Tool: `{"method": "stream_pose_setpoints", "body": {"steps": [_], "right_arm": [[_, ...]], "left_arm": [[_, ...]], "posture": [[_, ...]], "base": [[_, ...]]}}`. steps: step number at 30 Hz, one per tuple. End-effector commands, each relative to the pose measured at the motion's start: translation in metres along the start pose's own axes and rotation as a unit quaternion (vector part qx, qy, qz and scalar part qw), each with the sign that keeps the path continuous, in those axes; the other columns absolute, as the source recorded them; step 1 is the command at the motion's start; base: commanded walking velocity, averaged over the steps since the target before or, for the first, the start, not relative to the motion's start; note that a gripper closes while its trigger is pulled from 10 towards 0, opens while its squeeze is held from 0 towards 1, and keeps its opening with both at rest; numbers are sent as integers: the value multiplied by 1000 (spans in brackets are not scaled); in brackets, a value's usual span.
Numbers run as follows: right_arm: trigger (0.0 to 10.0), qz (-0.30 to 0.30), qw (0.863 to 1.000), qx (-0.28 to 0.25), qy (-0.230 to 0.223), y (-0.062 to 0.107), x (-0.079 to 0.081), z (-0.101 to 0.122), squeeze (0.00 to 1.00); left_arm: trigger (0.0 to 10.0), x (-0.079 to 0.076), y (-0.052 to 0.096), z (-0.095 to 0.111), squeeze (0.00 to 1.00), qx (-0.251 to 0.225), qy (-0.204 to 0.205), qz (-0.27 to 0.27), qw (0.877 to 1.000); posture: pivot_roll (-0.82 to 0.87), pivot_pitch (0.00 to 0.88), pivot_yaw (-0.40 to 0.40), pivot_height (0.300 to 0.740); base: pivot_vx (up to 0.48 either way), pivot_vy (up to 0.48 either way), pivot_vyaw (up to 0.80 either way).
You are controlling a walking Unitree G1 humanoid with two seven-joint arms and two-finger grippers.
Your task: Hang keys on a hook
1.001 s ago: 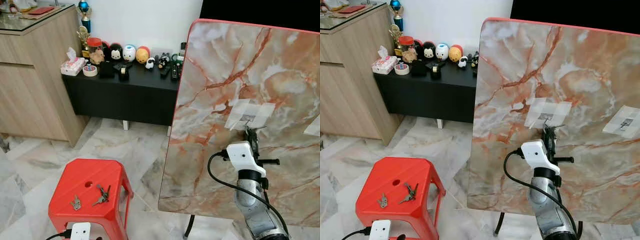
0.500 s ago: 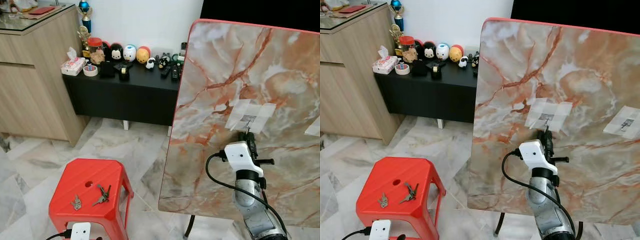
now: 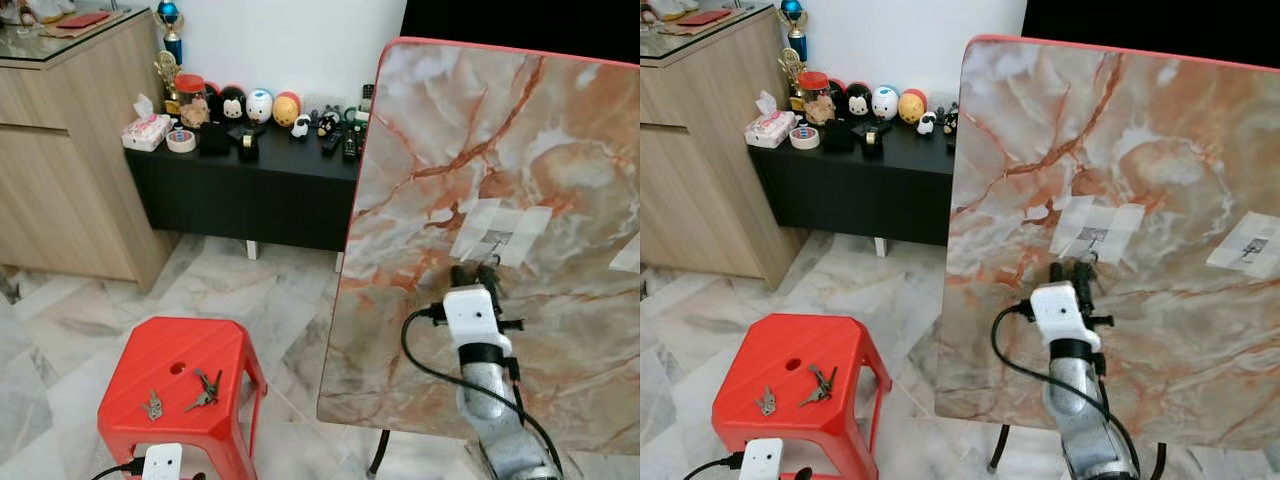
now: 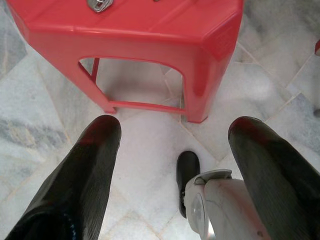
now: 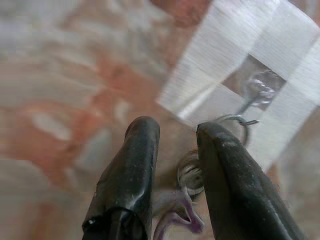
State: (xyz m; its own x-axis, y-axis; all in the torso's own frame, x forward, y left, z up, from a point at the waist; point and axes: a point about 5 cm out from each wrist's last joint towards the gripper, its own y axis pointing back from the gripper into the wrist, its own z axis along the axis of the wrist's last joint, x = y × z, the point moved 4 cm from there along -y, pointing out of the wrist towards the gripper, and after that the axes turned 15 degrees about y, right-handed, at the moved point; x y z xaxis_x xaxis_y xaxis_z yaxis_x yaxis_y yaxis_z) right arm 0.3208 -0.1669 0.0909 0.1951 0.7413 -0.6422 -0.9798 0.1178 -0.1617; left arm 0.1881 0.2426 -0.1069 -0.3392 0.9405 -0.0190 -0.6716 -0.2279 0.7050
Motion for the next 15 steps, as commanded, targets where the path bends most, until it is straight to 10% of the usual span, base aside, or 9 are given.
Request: {"method": "stream_pose_setpoints", "body": {"steps": [1,7,13,15], "right_arm": [[10000,7,1000,-14,-11,4,-2,5,0],[10000,90,991,41,-90,30,24,-19,0],[10000,151,943,254,-153,72,68,-91,0],[10000,164,899,353,-199,100,87,-119,0]], "left_arm": [[10000,-2,1,-3,0,4,-2,-1,1000],[10000,-3,0,-3,0,5,-3,-1,1000],[10000,-3,0,-2,0,5,-5,-2,1000],[10000,-2,-1,-1,0,4,-5,-1,1000]], "posture": [[76,0,-117,740],[71,0,-117,740],[64,0,-109,740],[59,0,-97,740]], "base": [[0,0,0],[0,0,0],[0,0,0],[0,0,0]]}}
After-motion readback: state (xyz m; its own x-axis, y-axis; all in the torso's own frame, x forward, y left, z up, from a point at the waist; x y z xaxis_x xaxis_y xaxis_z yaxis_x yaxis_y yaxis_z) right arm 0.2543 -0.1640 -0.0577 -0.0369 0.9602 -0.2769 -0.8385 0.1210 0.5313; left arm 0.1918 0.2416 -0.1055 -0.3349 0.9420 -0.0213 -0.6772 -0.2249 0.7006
